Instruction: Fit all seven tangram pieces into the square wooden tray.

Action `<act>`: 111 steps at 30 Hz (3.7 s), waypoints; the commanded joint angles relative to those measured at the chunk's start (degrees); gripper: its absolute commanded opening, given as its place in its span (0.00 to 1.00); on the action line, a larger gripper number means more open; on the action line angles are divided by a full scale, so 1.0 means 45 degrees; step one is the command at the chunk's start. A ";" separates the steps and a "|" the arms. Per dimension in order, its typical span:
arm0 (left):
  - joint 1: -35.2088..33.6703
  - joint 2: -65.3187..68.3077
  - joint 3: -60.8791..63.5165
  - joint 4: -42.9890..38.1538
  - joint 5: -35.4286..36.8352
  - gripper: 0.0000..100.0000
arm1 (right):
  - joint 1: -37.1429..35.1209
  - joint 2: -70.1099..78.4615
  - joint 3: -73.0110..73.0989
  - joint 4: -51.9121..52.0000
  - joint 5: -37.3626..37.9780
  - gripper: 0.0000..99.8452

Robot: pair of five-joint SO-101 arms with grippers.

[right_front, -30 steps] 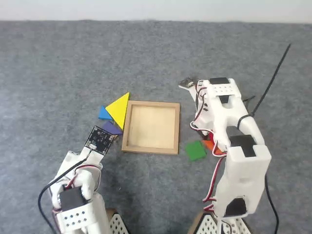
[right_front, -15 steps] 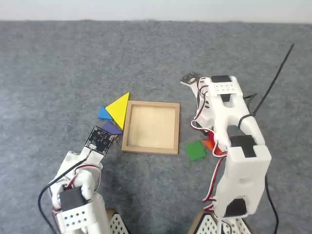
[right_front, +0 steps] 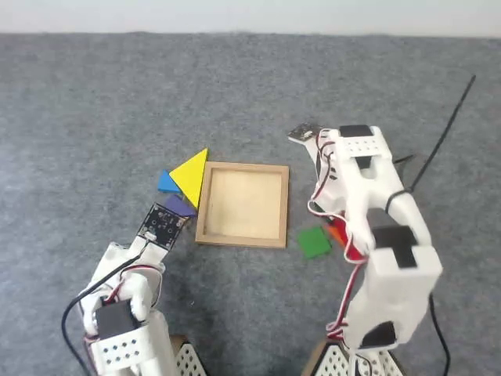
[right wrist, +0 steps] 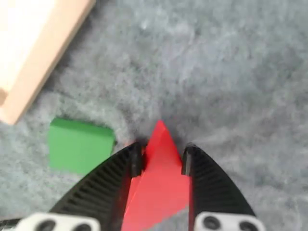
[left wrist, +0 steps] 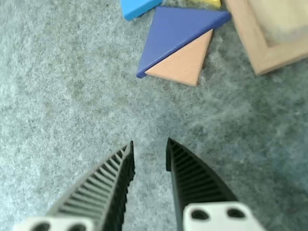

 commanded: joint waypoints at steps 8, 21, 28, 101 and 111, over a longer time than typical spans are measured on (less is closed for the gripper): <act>-0.0078 -0.0234 -0.0205 0.0117 -0.0176 0.12 | -0.1123 -0.7121 0.4024 0.0244 0.0137 0.13; -0.0078 -0.0234 -0.0205 0.0117 -0.0137 0.12 | -0.0381 -1.7084 1.2464 0.0186 0.6408 0.44; -0.0078 -0.0234 -0.0205 0.0117 -0.0137 0.12 | 0.1377 -2.0230 1.6821 -0.3155 0.8889 0.52; -0.0078 -0.0234 -0.0205 0.0117 -0.0137 0.11 | -0.1416 -1.3177 0.5724 -0.0147 -0.5470 0.01; -0.0078 -0.0234 -0.0205 0.0059 0.0254 0.11 | -0.4718 -0.7199 0.2305 -0.2823 -0.6056 0.01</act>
